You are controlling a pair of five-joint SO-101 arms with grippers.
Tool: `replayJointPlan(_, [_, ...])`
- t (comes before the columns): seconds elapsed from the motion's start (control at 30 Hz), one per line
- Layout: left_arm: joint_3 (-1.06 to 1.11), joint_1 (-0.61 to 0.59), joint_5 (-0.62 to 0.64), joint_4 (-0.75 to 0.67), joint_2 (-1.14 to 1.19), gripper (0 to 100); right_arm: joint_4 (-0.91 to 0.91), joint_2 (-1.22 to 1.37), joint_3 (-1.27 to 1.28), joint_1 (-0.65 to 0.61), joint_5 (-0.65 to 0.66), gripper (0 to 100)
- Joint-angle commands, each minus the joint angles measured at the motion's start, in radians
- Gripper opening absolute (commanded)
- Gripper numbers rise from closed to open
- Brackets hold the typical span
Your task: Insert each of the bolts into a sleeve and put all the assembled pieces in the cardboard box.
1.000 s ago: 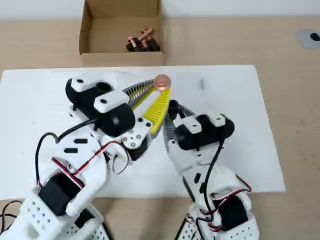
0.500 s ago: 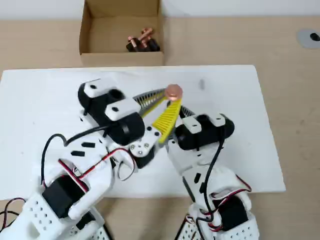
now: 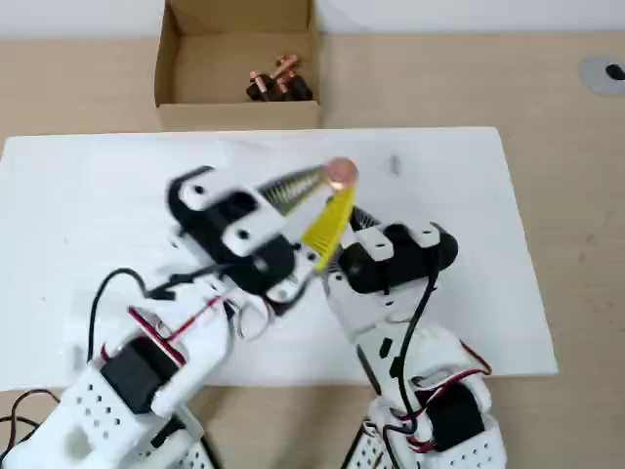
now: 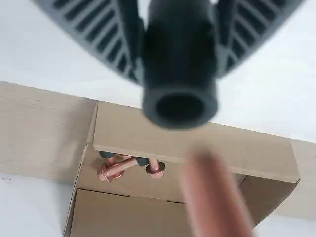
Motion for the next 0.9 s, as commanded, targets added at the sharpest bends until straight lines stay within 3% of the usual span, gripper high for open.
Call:
replayJointPlan(0.0, [-0.018, -0.038, -0.005, -0.029, -0.012, 1, -0.009, -0.081, -0.012, -0.018, -0.003, 0.9])
replayJointPlan(0.3, [-0.023, -0.032, 0.124, -0.005, -0.004, 1, -0.009, -0.081, -0.012, -0.018, -0.003, 0.9])
replayJointPlan(0.87, [-0.029, -0.034, 0.129, 0.058, -0.012, 1, -0.009, -0.081, -0.013, -0.018, -0.006, 0.9])
